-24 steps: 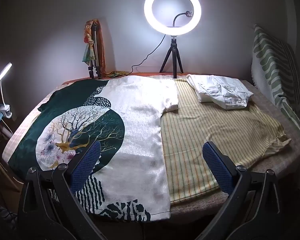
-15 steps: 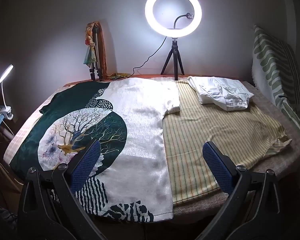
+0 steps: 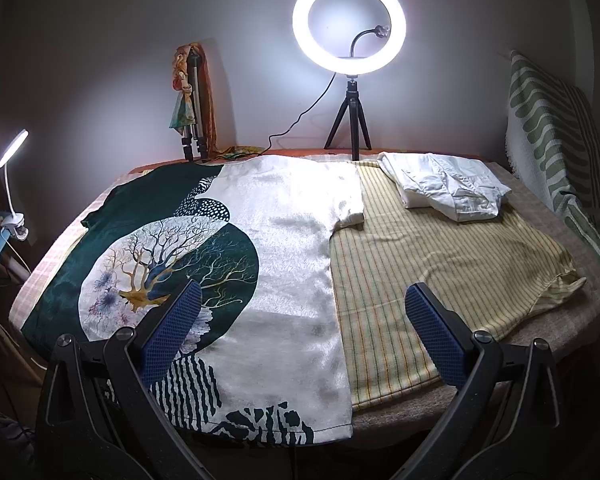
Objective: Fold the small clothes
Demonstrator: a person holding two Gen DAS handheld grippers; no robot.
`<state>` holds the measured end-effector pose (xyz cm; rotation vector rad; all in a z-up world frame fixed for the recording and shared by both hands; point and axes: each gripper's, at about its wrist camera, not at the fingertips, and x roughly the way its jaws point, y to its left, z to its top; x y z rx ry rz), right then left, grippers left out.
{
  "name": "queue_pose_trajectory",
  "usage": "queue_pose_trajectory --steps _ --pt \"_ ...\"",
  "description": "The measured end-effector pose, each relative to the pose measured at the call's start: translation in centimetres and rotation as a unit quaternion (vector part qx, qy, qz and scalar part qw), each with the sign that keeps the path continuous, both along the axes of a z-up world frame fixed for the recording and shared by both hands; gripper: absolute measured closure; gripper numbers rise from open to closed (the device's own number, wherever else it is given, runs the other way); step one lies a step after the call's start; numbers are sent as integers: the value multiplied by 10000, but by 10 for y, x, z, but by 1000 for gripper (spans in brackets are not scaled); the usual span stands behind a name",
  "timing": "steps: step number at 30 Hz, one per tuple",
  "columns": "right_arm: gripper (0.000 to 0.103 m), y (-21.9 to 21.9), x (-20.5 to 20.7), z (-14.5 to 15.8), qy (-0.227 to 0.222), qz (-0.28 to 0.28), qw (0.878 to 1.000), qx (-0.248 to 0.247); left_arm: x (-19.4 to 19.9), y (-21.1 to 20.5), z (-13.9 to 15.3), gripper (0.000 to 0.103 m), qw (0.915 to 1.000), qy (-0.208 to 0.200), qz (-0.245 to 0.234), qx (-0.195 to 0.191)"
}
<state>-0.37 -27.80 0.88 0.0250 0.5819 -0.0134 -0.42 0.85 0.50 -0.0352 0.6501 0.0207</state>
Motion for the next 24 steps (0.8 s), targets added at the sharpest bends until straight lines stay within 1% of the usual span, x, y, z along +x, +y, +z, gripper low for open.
queue_pose_trajectory --steps 24 --pt "0 -1 0 0 -5 6 10000 15 4 0 5 0 10000 -8 -6 26"
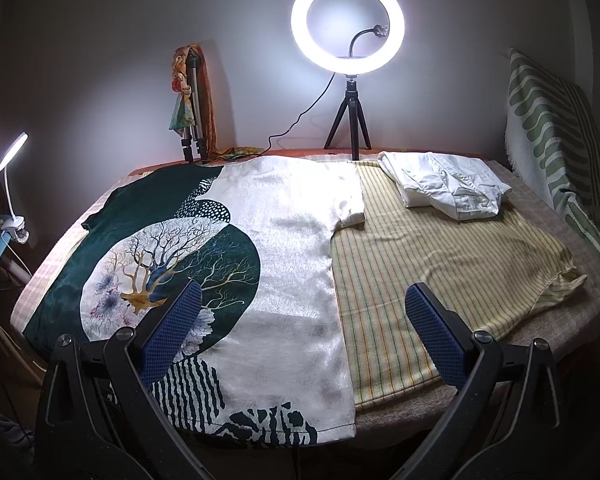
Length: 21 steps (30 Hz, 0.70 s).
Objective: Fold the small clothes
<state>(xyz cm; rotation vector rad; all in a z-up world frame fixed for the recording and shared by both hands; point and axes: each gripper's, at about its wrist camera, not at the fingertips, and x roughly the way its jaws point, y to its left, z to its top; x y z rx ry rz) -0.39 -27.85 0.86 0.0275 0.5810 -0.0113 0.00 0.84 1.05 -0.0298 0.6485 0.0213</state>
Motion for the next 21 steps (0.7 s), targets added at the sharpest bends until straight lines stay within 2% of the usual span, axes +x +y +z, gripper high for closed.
queue_pose_trajectory --steps 21 --pt "0 2 0 0 -2 -2 10000 23 -5 2 -3 0 10000 -13 16 -7"
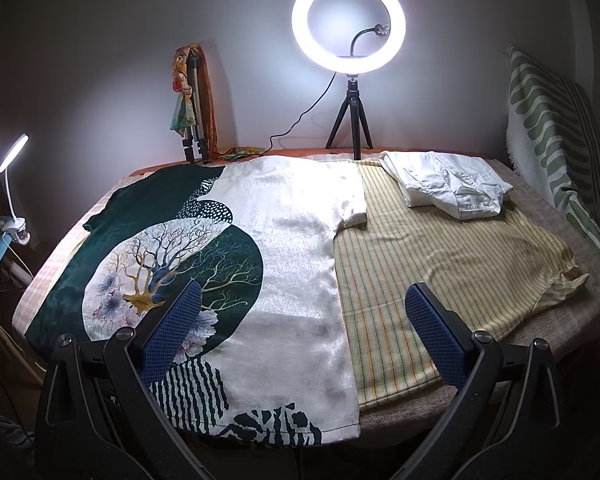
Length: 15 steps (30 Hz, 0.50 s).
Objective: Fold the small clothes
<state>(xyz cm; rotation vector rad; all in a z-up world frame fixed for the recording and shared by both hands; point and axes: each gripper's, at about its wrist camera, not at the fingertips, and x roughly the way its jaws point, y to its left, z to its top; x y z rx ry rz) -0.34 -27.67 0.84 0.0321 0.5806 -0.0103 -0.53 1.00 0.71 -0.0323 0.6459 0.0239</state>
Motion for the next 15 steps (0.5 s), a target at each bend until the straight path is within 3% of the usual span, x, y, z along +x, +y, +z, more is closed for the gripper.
queue_pose_trajectory --steps 15 --pt "0 11 2 1 3 38 10000 52 -2 8 -1 0 10000 -21 24 38"
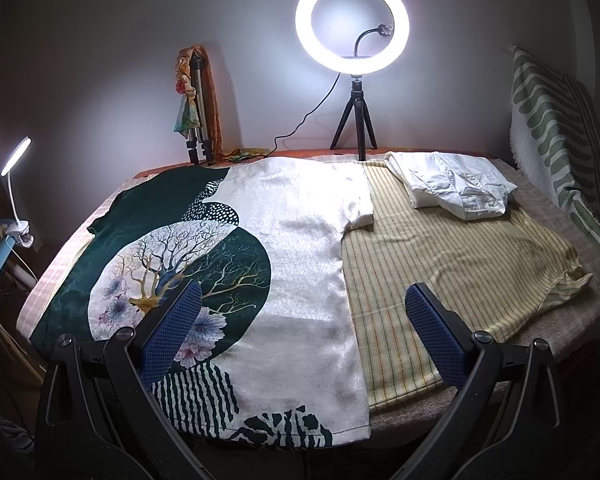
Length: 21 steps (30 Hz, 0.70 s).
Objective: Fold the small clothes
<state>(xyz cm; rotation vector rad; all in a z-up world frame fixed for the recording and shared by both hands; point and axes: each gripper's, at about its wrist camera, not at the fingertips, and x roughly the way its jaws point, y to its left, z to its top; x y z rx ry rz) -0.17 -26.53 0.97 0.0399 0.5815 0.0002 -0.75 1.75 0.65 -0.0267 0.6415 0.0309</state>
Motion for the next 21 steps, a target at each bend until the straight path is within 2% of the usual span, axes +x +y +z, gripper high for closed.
queue_pose_trajectory --steps 9,11,14,18,20,21 --pt "0 11 7 2 28 120 9999 28 5 11 -4 0 9999 64 131 58" --pt "0 20 13 3 67 198 9998 14 8 17 -5 2 9998 135 111 -19" --pt "0 28 22 6 133 315 9994 29 15 29 -6 10 9994 273 135 -145" --pt "0 41 39 20 213 553 9982 26 22 47 -9 11 9986 465 24 -241" --pt "0 49 47 30 183 721 9972 70 25 63 -12 13 9969 618 -18 -488" --pt "0 55 53 36 148 856 9961 123 27 71 -14 18 9959 670 -13 -604"
